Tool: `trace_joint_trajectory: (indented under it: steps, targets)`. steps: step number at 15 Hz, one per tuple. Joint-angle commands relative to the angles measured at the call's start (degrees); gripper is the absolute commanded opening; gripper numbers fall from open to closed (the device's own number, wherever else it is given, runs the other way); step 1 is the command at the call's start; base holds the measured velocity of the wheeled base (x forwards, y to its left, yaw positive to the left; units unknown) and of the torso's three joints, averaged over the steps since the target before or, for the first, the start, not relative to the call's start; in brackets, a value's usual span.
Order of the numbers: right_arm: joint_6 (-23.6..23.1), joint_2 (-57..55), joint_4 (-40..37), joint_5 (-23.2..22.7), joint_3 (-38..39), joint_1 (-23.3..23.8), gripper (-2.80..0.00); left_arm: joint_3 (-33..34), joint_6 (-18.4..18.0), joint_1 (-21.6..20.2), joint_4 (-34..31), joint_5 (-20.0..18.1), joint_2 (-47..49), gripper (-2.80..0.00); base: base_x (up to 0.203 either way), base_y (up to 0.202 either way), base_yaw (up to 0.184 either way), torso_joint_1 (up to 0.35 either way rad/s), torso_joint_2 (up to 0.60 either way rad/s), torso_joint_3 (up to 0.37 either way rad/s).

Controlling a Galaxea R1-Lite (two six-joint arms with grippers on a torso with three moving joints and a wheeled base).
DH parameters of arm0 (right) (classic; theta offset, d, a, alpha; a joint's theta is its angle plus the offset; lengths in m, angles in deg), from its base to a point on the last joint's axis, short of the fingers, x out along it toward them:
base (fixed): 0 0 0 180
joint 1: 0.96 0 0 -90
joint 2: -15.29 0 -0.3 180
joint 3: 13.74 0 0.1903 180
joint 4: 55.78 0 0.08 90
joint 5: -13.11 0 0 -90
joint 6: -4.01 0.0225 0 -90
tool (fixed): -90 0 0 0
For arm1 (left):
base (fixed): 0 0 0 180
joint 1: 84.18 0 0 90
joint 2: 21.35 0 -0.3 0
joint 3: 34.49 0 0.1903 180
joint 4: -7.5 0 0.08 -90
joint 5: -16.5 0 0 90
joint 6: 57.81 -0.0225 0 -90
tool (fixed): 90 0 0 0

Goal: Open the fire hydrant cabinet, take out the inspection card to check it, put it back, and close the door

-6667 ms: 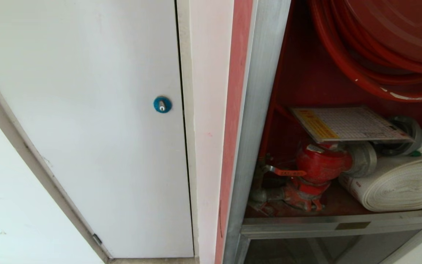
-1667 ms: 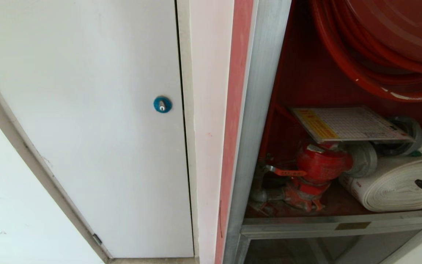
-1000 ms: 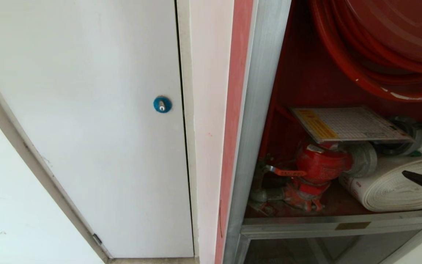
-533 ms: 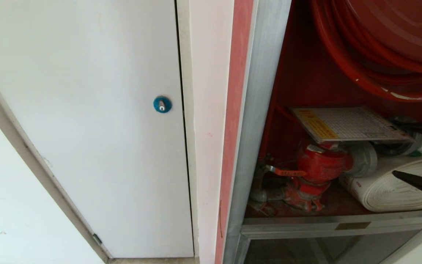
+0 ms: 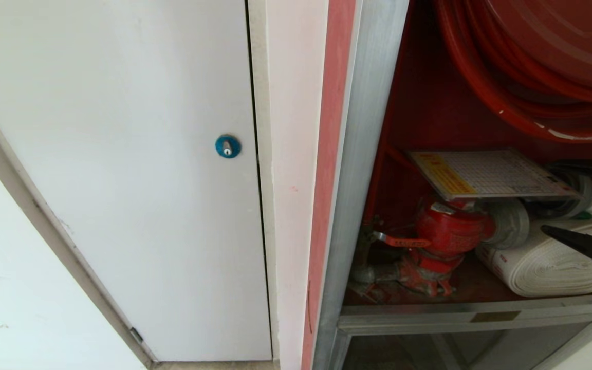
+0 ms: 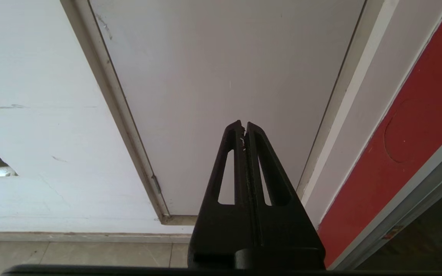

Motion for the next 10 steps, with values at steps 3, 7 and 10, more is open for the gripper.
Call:
trace_joint_trajectory:
  steps: [3, 7, 10]
  targets:
    - [0.3, -1.6, 1.2, 1.0, -0.6, 0.0, 0.0, 0.1, 0.0, 0.0, 0.0, 0.0, 0.1, -2.8, 0.0, 0.0, 0.0, 0.0, 0.0, 0.0]
    - [0.4, -3.5, 4.0, 2.0, -0.6, 0.0, 0.0, 0.1, 0.0, 0.0, 0.0, 0.0, 0.1, -2.8, 0.0, 0.0, 0.0, 0.0, 0.0, 0.0]
    - [0.4, -4.3, 4.3, 4.2, -0.6, -0.8, 0.0, 0.0, 0.0, 0.0, 0.0, 0.0, 0.1, -2.8, 0.0, 0.0, 0.0, 0.0, 0.0, 0.0]
